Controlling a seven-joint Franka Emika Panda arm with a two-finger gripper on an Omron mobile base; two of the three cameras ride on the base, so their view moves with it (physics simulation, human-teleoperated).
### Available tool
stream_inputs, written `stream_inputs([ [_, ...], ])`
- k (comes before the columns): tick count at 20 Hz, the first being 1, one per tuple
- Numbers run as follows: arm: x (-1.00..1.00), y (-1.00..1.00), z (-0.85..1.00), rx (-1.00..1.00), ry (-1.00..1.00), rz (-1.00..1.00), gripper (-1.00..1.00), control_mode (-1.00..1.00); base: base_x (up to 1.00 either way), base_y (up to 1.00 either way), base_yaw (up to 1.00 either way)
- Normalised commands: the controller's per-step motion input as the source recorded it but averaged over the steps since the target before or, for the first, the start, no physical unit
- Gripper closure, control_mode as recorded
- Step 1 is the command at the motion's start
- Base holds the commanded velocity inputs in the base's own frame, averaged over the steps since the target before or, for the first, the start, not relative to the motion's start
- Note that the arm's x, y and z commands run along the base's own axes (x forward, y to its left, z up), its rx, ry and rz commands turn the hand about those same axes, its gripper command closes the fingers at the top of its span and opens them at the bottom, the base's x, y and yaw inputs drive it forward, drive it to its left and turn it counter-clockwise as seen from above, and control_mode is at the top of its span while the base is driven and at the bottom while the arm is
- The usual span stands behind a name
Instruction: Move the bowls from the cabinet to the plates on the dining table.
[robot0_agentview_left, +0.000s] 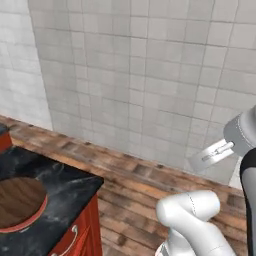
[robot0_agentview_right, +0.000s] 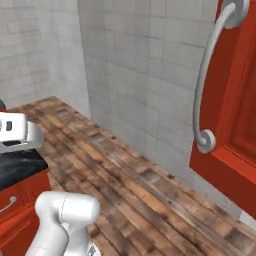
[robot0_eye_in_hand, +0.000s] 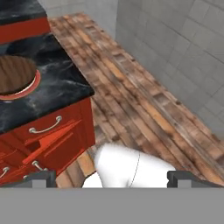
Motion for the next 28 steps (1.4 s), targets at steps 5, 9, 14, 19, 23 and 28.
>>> stream_inputs([
  [5, 0.00, 0.00, 0.00, 0.00, 0.00, 0.00, -1.00, 1.00, 0.01, 0.00, -0.81],
  [9, 0.00, 0.00, 0.00, 0.00, 0.00, 0.00, -1.00, 1.00, 0.00, 0.00, -0.77],
  [14, 0.00, 0.00, 0.00, 0.00, 0.00, 0.00, -1.00, 1.00, 0.01, 0.05, -0.72],
  [19, 0.00, 0.00, 0.00, 0.00, 0.00, 0.00, -1.00, 1.00, 0.08, 0.33, -0.61],
  [23, 0.00, 0.00, 0.00, 0.00, 0.00, 0.00, -1.00, 1.00, 0.32, 0.63, -0.27],
  [28, 0.00, 0.00, 0.00, 0.00, 0.00, 0.00, -1.00, 1.00, 0.58, 0.69, -0.07],
])
